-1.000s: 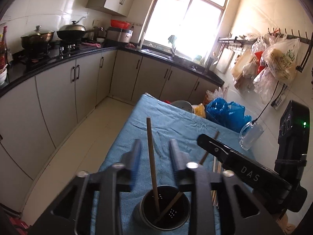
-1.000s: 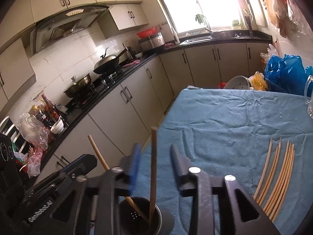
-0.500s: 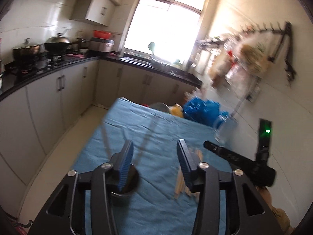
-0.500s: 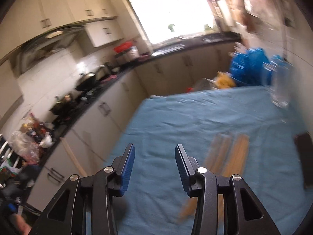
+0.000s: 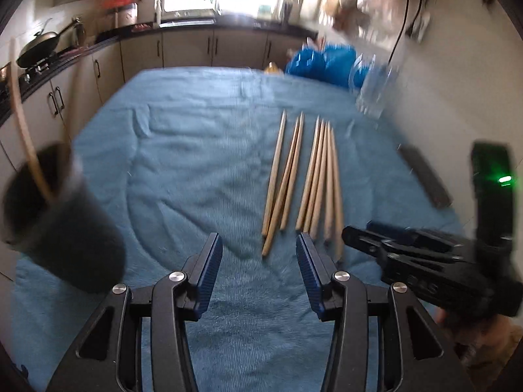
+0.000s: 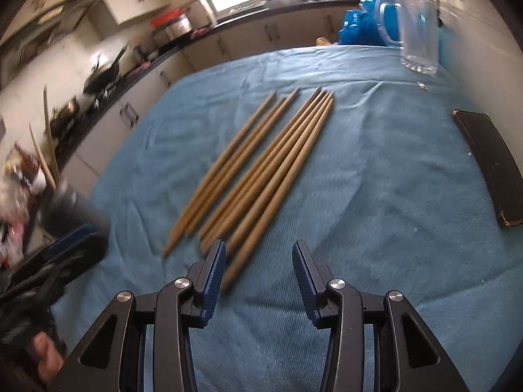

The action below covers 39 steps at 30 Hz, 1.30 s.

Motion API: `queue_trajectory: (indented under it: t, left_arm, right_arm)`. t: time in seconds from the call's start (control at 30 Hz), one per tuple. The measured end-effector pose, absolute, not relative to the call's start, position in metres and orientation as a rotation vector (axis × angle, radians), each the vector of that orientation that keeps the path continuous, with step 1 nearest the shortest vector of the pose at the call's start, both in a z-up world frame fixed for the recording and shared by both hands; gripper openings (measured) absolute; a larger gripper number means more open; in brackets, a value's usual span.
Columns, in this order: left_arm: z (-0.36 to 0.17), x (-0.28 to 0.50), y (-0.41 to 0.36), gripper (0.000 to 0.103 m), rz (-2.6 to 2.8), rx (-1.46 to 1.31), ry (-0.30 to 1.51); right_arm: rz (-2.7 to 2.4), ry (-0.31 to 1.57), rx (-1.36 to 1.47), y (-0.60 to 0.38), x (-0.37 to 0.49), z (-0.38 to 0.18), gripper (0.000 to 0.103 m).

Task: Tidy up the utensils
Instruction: 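Move both tools back over the remaining chopsticks, then close the left tool on a chopstick while the right tool grasps another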

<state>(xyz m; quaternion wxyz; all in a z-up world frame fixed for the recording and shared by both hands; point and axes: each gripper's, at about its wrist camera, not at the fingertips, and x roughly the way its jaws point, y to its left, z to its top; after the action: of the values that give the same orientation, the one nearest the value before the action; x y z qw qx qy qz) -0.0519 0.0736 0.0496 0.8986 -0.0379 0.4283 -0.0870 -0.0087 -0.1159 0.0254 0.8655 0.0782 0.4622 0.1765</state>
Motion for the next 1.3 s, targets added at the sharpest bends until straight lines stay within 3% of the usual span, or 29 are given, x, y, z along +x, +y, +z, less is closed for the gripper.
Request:
queue_trajectory:
  t: [0.1,0.27,0.33,0.4,0.43,0.77,0.8,0.9,0.97,1.17,1.2,1.3]
  left_arm:
    - [0.031,-0.04,0.071,0.046,-0.192,-0.091,0.937]
    - [0.019,-0.032,0.063,0.044,-0.202,-0.061,0.943]
    - [0.018,-0.029,0.058,0.033,-0.202,-0.038,0.94]
    - [0.017,-0.026,0.054,0.006,-0.195,-0.02,0.944]
    - [0.017,-0.025,0.053,0.006,-0.2,-0.021,0.948]
    - [0.02,-0.047,0.066,0.005,-0.22,-0.068,0.994]
    - [0.02,-0.049,0.067,0.005,-0.222,-0.079,0.999]
    - [0.02,-0.059,0.074,0.005,-0.222,-0.114,1.013]
    - [0.021,-0.065,0.077,0.005,-0.221,-0.125,1.019]
    - [0.021,-0.079,0.078,0.005,-0.222,-0.139,1.023]
    - [0.021,-0.08,0.078,0.005,-0.226,-0.146,1.028]
    - [0.02,-0.086,0.079,0.005,-0.261,-0.181,1.061]
  right_arm:
    - [0.366,0.96,0.131,-0.112,-0.009,0.02,0.046]
    - [0.335,0.949,0.081,-0.108,-0.006,0.018,0.034]
    - [0.314,0.954,0.07,-0.11,-0.005,0.017,0.021]
    - [0.278,0.96,0.04,-0.111,-0.005,0.017,0.003]
    - [0.28,0.962,0.046,-0.113,-0.005,0.017,0.001]
    - [0.352,0.959,0.206,-0.13,-0.023,0.021,0.002]
    - [0.363,0.953,0.209,-0.127,-0.025,0.023,0.005]
    - [0.364,0.938,0.186,-0.114,-0.026,0.026,0.029]
    - [0.37,0.939,0.169,-0.105,-0.026,0.026,0.033]
    - [0.284,0.944,0.008,-0.079,-0.025,0.02,0.032]
    - [0.253,0.946,-0.02,-0.076,-0.025,0.02,0.016]
    - [0.241,0.968,0.028,-0.086,-0.025,0.021,0.01]
